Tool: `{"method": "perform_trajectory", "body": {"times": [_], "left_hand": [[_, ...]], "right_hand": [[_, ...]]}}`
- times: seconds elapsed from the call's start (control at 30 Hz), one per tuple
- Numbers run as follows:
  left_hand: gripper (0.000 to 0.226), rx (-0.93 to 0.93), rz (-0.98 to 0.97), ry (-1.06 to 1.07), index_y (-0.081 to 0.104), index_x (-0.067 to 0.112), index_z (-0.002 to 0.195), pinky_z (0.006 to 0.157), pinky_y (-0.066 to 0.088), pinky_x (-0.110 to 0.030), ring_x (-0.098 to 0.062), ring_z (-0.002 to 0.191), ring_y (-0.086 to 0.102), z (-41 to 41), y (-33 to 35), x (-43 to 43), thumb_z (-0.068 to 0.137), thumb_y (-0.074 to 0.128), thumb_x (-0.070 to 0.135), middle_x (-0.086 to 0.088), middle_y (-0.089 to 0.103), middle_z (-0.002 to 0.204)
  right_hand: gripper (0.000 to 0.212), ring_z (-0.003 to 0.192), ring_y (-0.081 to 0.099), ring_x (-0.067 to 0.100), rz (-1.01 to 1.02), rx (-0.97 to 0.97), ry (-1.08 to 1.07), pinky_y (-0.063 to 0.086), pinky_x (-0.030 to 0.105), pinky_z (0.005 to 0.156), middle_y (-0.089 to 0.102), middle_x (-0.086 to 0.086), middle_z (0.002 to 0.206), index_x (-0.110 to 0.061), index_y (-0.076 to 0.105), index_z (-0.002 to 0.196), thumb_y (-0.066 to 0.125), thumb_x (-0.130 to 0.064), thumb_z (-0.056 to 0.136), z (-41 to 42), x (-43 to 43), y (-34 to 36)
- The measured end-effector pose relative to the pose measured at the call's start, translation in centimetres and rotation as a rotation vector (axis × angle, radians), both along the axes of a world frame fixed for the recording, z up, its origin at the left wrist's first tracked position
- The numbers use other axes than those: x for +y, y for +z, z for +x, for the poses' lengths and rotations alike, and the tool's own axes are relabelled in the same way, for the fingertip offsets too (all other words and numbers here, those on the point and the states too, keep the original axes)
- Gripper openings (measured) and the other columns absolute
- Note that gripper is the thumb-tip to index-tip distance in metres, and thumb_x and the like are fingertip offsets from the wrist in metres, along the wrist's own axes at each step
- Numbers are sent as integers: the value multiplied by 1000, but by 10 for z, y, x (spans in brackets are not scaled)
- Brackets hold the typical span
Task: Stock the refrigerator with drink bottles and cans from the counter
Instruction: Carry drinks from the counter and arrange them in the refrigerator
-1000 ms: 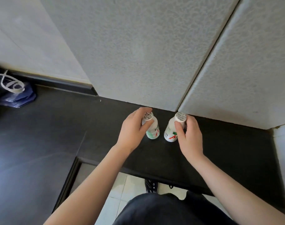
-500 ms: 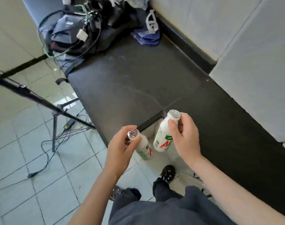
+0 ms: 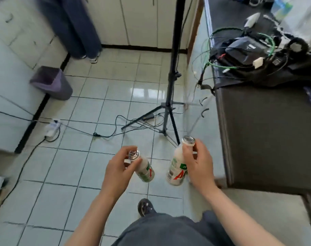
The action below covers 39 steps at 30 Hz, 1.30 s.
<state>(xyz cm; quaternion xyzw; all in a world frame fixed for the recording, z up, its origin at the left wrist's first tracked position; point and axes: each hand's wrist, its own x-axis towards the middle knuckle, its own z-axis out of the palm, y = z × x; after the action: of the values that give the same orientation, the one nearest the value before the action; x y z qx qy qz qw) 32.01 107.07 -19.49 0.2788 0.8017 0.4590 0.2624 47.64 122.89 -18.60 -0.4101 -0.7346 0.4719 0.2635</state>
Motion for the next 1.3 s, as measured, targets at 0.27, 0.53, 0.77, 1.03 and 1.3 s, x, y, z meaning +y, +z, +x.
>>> {"method": "perform_trajectory", "body": {"times": [0.27,0.53,0.77,1.03,1.3], "left_hand": [[34,54,22,329,56,50,99,68,48,-13,7,93,57,-110,12,-97,85,67,20,32,59,100],[40,5,-6,590,54,55,96,71,50,-15,5,95,57,-164,0,-155,87,66,18,26,61,99],[39,35,-19,853,55,55,98,68,49,-11,5,90,57,-254,20,-206,86,66,20,27,59,99],[35,194,53,1130,54,51,100,74,49,-10,8,99,54,-332,39,-271,85,66,21,29,58,101],[38,257,122,1363,56,48,97,63,45,-5,9,90,55,-388,30,-405,86,66,13,32,59,96]], "right_hand": [[28,66,47,1,21,58,288,37,10,59,51,-10,72,-28,49,78,43,-54,84,-160,-57,6],[19,66,51,8,58,35,560,43,26,59,57,-6,73,-27,54,83,50,-44,93,-286,-94,2],[13,64,53,2,-44,100,732,43,17,53,59,-11,75,-35,52,84,51,-46,91,-436,-139,11],[19,74,57,7,-60,147,1020,46,20,59,59,-10,84,-28,55,97,47,-45,90,-571,-221,36],[10,67,53,-8,-96,167,1143,44,8,57,58,-24,80,-28,51,88,48,-25,96,-652,-353,34]]}}
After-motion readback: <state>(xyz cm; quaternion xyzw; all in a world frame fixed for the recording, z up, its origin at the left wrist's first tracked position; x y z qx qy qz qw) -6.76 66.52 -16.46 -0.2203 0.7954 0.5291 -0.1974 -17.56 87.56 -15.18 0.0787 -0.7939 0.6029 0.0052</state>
